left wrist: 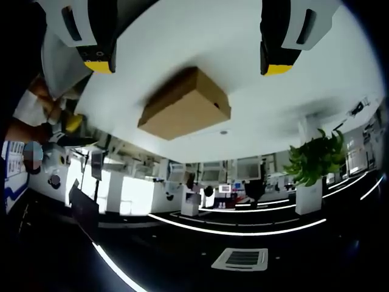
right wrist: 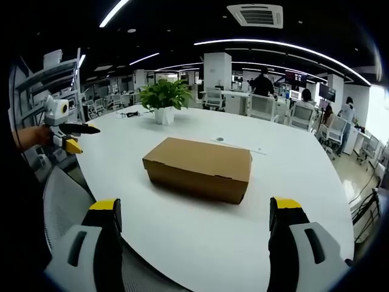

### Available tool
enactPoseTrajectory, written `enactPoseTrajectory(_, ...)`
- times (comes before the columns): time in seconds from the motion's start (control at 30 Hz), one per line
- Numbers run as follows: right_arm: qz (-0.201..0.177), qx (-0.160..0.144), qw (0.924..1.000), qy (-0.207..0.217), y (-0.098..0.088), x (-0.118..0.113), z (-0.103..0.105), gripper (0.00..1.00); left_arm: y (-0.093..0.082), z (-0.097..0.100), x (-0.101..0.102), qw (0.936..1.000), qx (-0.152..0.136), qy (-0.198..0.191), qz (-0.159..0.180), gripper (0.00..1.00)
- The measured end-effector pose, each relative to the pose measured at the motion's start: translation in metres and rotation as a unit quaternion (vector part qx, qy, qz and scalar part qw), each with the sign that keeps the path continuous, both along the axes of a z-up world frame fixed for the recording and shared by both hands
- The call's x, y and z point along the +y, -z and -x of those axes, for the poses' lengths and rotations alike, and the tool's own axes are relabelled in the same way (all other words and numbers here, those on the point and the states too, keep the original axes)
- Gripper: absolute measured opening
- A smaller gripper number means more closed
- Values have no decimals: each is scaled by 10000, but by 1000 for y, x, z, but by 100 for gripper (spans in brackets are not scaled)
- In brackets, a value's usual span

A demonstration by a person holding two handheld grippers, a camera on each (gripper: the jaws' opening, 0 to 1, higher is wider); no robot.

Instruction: Operate the shoe box by opening the lid, removing the specified soft item, and placing it in the target area until the item is outside and the box remains undamaged.

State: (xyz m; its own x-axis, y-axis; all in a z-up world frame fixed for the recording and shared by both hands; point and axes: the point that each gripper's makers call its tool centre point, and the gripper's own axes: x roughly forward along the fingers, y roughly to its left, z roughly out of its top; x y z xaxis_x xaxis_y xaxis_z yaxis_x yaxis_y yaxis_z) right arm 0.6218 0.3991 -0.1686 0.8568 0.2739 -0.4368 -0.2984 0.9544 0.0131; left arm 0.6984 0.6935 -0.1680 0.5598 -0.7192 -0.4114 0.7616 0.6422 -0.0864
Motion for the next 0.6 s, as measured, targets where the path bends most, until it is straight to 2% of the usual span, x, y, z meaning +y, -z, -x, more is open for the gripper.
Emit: enactPoseTrajectory(0.6, 40, -24, 10000, -32, 1, -9, -4, 96, 0, -6, -15, 9999, -29, 125, -37, 100)
